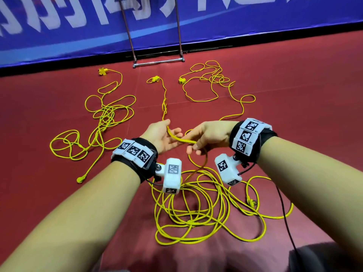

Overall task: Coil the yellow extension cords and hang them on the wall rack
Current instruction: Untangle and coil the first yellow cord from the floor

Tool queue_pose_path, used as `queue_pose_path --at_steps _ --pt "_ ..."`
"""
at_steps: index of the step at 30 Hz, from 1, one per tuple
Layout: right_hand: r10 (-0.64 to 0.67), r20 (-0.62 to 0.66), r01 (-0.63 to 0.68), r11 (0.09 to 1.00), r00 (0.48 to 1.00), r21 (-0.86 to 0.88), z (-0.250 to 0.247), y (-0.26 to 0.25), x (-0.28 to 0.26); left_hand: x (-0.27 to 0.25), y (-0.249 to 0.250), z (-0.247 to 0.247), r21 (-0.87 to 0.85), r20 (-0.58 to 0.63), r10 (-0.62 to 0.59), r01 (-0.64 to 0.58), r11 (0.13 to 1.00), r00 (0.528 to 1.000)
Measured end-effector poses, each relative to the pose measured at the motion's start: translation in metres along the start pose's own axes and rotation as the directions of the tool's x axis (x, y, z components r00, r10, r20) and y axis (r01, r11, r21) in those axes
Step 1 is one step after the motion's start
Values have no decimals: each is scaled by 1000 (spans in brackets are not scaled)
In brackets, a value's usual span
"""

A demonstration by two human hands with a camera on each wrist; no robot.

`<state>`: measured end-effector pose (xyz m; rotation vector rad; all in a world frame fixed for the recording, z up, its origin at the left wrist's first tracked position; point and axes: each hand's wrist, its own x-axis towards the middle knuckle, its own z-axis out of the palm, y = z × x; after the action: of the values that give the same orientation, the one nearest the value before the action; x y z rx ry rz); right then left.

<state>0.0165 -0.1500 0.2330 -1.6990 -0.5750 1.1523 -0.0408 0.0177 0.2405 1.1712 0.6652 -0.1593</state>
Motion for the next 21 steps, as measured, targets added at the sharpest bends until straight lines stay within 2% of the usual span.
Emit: queue_pose_path --at_steps 2,4,6,9,11,14,16,19,21 --pt "25 65 -21 998 998 -55 4 -1 -2 0 -1 0 -35 -18 -7 6 999 1000" --pt "46 74 -39 995 996 -93 4 0 -3 0 -1 0 2 -12 19 -19 1000 1000" --pt "76 -5 -76 996 997 -36 2 3 -2 -3 0 2 51 33 55 -56 997 998" --pt "87 -217 -44 980 972 194 -5 3 3 -11 1 9 202 164 97 -130 971 982" --pt "123 -303 -5 932 945 364 -11 0 4 -16 -2 15 368 295 106 -215 905 950" --pt "183 -353 40 840 917 541 -19 -3 3 -25 -8 23 496 498 -15 -271 825 867" --pt "197 -357 49 816 913 577 -21 -2 3 -29 -10 27 537 535 -88 -258 803 841" --pt "206 -399 49 838 893 543 -22 -1 5 -28 -12 30 630 431 -96 -223 744 897" --pt "164 -428 64 881 889 469 -20 -1 4 -23 -14 28 659 326 -77 -168 733 942"
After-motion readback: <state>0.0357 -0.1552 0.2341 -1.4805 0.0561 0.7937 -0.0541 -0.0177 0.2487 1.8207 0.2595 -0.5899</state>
